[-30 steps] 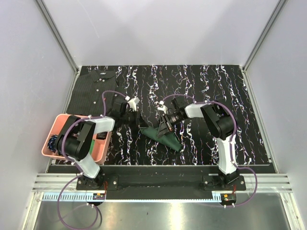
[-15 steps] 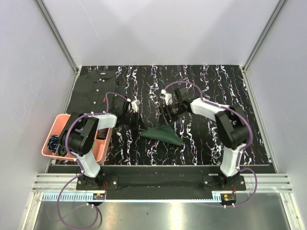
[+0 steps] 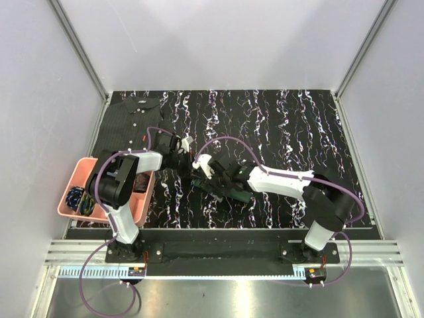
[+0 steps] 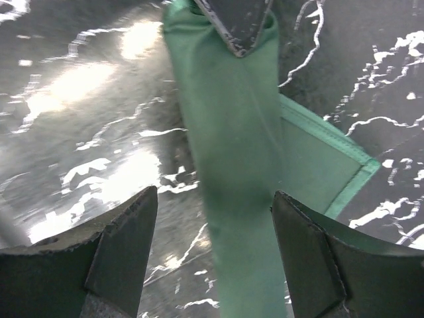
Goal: Fold the napkin, place the utensils inside, and roll it up
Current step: Roll the napkin with the utensil
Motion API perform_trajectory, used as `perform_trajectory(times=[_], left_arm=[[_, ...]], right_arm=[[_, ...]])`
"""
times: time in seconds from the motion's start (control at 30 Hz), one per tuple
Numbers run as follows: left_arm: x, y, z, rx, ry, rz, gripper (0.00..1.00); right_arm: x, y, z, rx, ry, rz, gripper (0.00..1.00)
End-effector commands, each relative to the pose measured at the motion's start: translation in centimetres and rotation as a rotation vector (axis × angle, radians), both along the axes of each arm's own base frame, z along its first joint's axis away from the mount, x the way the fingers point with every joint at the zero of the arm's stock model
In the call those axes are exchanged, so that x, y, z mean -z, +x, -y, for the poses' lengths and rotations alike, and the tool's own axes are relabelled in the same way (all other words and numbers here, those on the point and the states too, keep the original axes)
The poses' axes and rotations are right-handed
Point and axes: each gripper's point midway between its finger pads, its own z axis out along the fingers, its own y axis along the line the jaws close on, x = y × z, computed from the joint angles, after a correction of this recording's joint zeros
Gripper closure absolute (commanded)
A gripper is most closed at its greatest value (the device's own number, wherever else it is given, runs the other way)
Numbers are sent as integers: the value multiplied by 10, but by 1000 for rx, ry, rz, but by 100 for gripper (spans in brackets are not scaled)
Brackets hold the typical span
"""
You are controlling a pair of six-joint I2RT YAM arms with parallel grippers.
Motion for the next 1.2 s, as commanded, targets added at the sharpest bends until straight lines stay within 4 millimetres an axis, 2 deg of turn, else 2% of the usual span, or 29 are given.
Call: perform_trajectory(times=[0.0, 0.2, 0.3, 0.33, 0.37, 0.47, 0.6, 0.8, 0.83, 0.9, 1.03, 1.17], left_arm=[[8, 3, -5, -6, 34, -16, 100], [3, 4, -3, 2, 23, -10, 100], [-2, 5, 0, 14, 5, -4, 85], [-3, 6, 0, 13, 4, 1, 80], [-7, 8, 0, 15, 2, 16, 72], [-18, 14, -4, -5, 11, 61, 56], [-36, 24, -14, -48, 33, 126, 36], [-60, 29, -23, -72, 46, 244, 29], [-61, 26, -24, -69, 44, 253, 29], [-60, 23, -23, -60, 34, 261, 29], [-48, 9, -23, -45, 17, 230, 29], [-49, 3, -23, -39, -2, 245, 29]], right_arm=[[4, 17, -2, 4, -78, 134, 23], [28, 14, 0, -5, -125, 106, 25], [44, 11, 3, 13, -141, 55, 33], [44, 9, 2, 12, -123, 28, 37], [45, 10, 4, 23, -109, -1, 42], [43, 0, 0, 24, -31, -117, 49], [39, -12, -3, 16, 77, -279, 54], [39, -24, -4, -5, 166, -442, 56], [37, -19, -2, 7, 188, -462, 56], [35, -22, -5, -5, 230, -528, 56], [31, -12, -3, 9, 298, -602, 56], [31, -9, -3, -2, 365, -703, 56]])
